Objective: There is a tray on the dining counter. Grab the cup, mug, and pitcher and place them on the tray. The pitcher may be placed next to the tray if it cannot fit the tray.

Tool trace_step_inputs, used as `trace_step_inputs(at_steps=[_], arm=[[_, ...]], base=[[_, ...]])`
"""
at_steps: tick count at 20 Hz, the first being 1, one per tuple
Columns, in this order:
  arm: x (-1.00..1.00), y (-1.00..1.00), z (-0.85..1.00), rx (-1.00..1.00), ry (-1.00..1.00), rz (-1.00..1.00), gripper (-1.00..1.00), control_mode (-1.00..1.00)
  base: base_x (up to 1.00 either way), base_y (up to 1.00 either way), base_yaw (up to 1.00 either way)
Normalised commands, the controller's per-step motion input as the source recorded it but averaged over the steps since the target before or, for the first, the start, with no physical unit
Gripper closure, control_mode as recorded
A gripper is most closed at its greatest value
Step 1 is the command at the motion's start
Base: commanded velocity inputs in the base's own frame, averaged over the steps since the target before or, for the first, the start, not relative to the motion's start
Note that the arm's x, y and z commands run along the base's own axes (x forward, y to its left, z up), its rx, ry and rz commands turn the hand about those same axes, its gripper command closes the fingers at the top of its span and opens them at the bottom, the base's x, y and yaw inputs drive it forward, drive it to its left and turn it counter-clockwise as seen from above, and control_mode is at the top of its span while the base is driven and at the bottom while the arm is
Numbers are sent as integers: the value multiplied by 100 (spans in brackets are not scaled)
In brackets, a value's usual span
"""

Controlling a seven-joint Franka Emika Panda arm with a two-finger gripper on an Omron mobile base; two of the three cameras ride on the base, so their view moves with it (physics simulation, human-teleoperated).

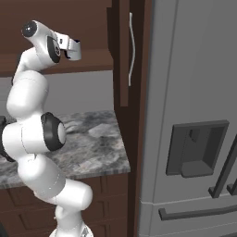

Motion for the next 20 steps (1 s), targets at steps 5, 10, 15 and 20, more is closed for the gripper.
trace_step_inputs(at_steps=[5, 10, 15, 20], arm=[[24, 14, -12, 0, 2, -7, -100, -100], [22, 9, -9, 0, 1, -7, -100, -100], [26, 1, -5, 0, 1, -5, -100, -100], [25, 0, -8, 0, 0, -4, -100, -100]], base=[[0, 0, 0], [0, 0, 0], [0, 0, 0], [0, 0, 0]])
